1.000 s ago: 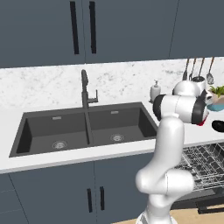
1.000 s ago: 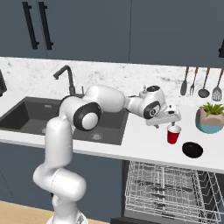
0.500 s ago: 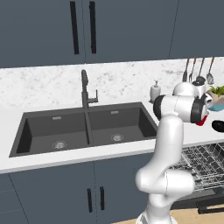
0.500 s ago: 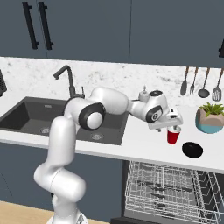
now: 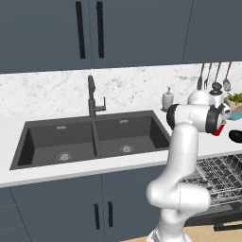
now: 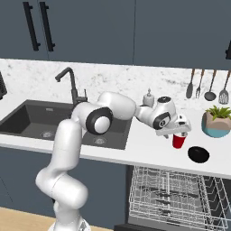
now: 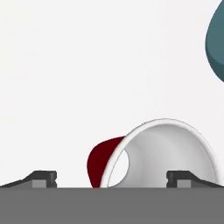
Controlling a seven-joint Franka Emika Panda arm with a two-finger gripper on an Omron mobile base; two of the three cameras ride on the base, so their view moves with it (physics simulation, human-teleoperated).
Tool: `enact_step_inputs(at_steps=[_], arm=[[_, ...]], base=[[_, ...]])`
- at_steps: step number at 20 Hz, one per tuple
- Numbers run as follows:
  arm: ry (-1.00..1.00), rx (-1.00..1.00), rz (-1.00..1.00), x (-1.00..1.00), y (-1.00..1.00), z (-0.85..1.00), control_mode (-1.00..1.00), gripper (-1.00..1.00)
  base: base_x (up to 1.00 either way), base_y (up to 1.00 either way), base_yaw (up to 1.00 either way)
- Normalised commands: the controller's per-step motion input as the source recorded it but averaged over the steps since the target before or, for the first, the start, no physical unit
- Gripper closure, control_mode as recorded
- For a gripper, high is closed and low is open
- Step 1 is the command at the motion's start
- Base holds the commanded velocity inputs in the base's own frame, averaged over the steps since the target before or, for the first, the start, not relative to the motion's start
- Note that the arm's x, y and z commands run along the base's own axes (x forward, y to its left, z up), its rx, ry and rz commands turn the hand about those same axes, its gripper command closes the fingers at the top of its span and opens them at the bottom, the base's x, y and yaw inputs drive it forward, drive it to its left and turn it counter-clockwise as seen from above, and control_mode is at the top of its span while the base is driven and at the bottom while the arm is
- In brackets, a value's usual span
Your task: Pick up the cup and bowl from the counter, place them in the dishwasher, and close the dishwasher door.
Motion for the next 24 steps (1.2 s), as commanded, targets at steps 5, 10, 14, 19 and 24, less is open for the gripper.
enact_step_inputs(at_steps=[5,10,14,19,24], arm=[[0.00,0.01,0.00,0.00,-0.01,-0.02,-1.00,1.00],[0.00,0.01,0.00,0.00,0.00,-0.02,-1.00,1.00],[0.00,0.00,0.00,0.00,0.00,0.00,-1.00,1.00],[-0.01,0.00,0.00,-0.27,0.00,0.15,-1.00,1.00],[-0.10,0.00,0.04,-0.96,0.30,0.75,-1.00,1.00]], base=[[0.00,0.00,0.00],[0.00,0.00,0.00],[0.00,0.00,0.00],[0.00,0.00,0.00],[0.00,0.00,0.00]])
